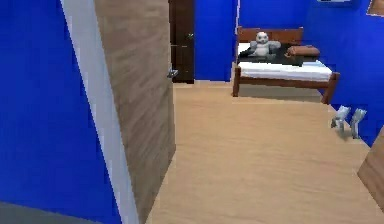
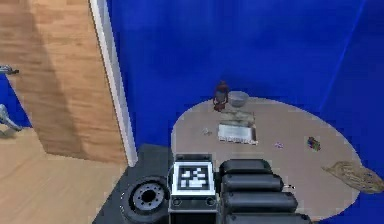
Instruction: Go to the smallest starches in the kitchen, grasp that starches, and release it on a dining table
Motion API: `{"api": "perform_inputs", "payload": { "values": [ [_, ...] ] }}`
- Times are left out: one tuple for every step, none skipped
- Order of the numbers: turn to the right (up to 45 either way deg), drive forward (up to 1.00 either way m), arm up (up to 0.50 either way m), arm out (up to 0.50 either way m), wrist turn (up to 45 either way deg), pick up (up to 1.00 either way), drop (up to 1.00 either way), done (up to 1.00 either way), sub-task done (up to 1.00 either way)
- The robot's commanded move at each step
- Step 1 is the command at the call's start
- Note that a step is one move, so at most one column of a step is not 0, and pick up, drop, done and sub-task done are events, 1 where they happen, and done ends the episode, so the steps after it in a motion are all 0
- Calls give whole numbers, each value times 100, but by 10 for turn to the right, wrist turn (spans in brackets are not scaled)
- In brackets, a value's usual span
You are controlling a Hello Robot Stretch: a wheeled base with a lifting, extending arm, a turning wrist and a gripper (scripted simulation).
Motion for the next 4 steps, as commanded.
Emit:
{"api": "perform_inputs", "payload": {
  "values": [
    [450, 0, 0, 0, 0, 0, 0, 0, 0],
    [450, 0, 0, 0, 0, 0, 0, 0, 0],
    [210, 0, 0, 0, 0, 0, 0, 0, 0],
    [0, 25, 0, 0, 0, 0, 0, 0, 0]
  ]
}}
